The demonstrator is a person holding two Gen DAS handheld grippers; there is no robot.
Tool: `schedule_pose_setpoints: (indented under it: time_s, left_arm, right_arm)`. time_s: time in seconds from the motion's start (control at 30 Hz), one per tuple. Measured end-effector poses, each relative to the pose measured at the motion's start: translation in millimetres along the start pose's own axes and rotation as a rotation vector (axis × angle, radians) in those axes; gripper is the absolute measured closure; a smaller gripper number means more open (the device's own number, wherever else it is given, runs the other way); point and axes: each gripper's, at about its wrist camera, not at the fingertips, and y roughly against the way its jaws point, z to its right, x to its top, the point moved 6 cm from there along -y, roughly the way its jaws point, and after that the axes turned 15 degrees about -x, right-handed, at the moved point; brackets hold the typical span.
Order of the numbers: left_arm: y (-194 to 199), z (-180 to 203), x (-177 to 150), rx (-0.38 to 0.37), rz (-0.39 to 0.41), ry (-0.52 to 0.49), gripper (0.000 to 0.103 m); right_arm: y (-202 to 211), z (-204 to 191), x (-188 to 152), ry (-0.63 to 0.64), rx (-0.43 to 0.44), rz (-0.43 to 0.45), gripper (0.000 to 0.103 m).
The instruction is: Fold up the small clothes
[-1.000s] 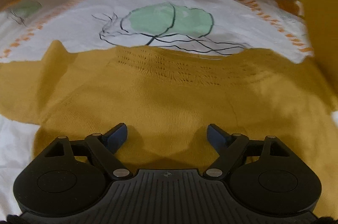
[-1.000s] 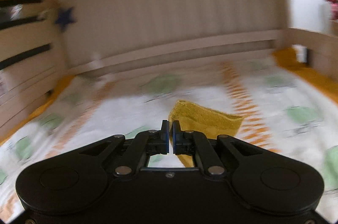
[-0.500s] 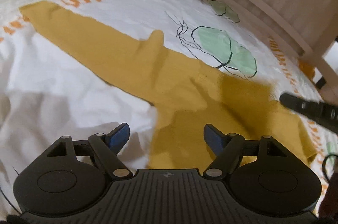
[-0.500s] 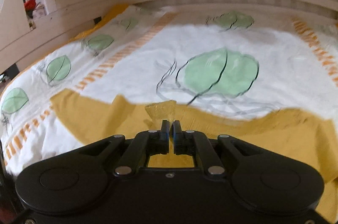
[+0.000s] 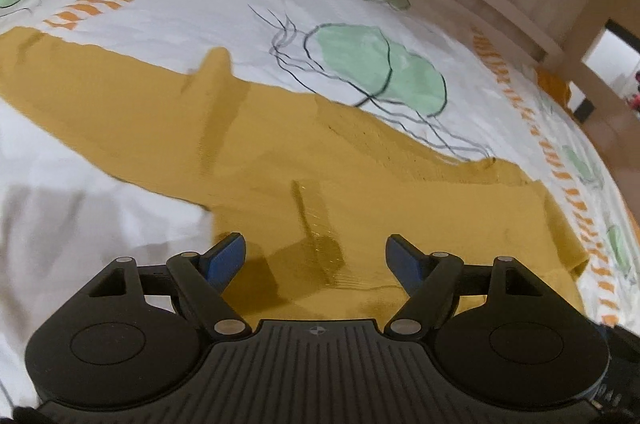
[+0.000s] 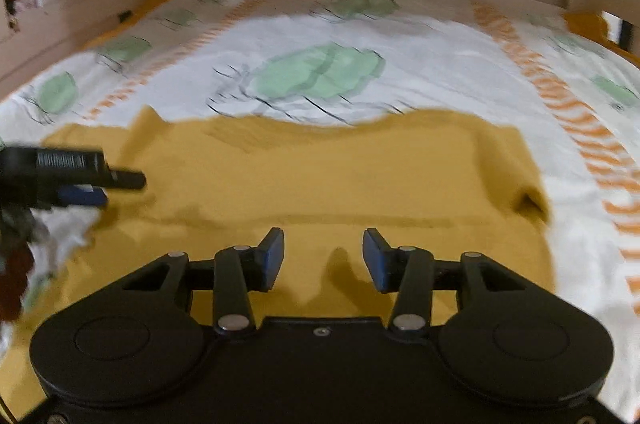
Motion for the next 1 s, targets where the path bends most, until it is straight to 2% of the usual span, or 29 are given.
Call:
schedule_pose_setpoints:
  time_s: [0.2,0.3,0.37,0.43,0.47,0.5,0.53,0.73,0.83,1.0]
  left_arm:
    - [-17.8,0.9,-2.2,0.019,-0.031,0.015,0.028]
    - [-24.4,-1.1,-1.5,0.036,-0.042,0.033,0.035]
    - [-25.7,-0.6,-0.4,0.044,-0.038,0.032,0.046]
    - [-27.2,1.7,1.4,0.063,-0.042,0.015,0.071]
    - [-28.2,2.7,2.2,0.079,-0.047,-0.001,0.079]
    - [-28.8,4.8,3.6,0.089,-0.051,-0.029,0.092]
    - [-28.0,6.7,5.2,0.101,-0.052,-0.059,0.098]
    - [-11.8,27.1,30.4,0.161,0.004,-0.292,0.099]
    - [-12.5,28.8,40.3,0.224,0.004,-0.379,0.099]
    - [-29.3,14.0,36.4,0.286,-0.049,-0.384,0.099]
  right_arm:
    - [-6.9,6.3,-32.3,0.008,-0.054,-0.007,0.047]
    - [-4.1,5.7,-35.1,0.011,-0.058,0.02,0.044]
    - [-4.5,6.4,-36.6,-0.007,-0.042,0.023,0.041]
    - [-5.5,8.8,-38.7,-0.029,-0.028,0.025,0.04]
    - [-5.8,10.2,-39.9,-0.042,-0.021,0.03,0.04]
    - [-6.1,11.4,-42.4,-0.049,-0.017,0.035,0.039]
    - [-5.9,11.8,-43.7,-0.054,-0.015,0.039,0.039]
    - [-4.9,9.9,-44.1,-0.047,-0.004,0.043,0.029]
    - [-4.6,9.7,-44.2,-0.045,-0.004,0.043,0.029]
    - [-5.9,10.0,-43.8,-0.054,0.005,0.039,0.028]
